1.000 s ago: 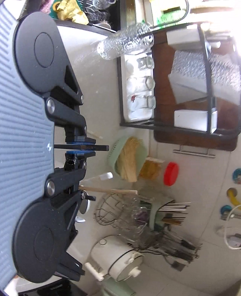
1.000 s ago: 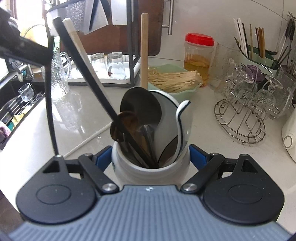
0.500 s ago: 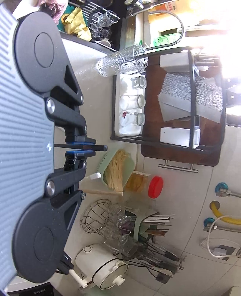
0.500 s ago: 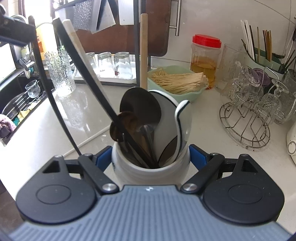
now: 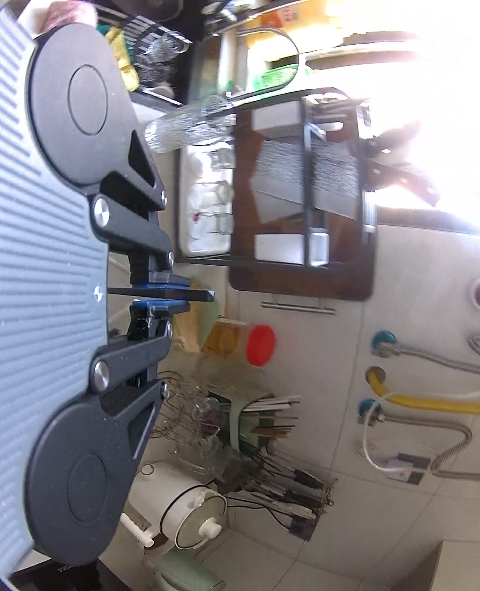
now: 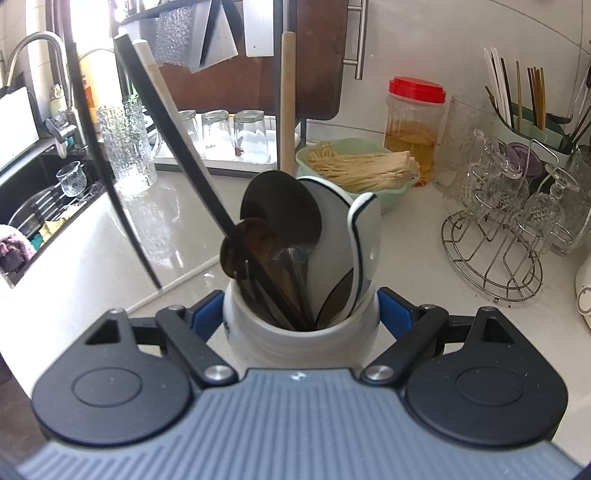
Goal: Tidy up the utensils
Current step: 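Lift the black chopstick with the left tool and carry it to the pot, then lower the black chopstick into the white pot held by the right tool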
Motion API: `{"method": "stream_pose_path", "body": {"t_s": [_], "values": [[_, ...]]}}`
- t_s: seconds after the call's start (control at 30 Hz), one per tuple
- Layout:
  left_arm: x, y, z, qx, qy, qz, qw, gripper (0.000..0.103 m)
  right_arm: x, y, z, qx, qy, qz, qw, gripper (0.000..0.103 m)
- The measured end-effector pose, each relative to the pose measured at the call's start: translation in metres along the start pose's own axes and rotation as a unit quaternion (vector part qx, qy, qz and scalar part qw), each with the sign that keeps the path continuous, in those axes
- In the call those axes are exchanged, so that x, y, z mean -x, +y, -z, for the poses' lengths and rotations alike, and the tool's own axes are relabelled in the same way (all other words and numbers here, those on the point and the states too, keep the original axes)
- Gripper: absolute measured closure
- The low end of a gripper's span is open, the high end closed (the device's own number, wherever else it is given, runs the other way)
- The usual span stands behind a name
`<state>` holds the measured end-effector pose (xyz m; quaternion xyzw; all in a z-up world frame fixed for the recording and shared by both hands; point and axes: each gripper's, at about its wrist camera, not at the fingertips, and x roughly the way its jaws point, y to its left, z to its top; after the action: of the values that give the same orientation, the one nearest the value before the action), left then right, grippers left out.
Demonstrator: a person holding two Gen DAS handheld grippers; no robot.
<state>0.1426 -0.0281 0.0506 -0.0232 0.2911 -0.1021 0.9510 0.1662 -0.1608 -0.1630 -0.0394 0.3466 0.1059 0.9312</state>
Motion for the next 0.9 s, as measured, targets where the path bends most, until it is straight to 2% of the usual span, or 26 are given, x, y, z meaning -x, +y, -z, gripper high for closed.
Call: {"method": "stream_pose_path", "body": {"t_s": [0.43,0.9], "values": [[0.032,-0.026,-0.048,-0.041,-0.041,0.019,0.9981,0.097,-0.001,-0.003,-0.001,0.010,0.001,-0.013,1.000,0.013],[0.050,-0.057,-0.077,-0.074,-0.067,0.049,0.9938,0.097,-0.002,-0.003,0.000,0.009,0.001,-0.017,1.000,0.013]]}}
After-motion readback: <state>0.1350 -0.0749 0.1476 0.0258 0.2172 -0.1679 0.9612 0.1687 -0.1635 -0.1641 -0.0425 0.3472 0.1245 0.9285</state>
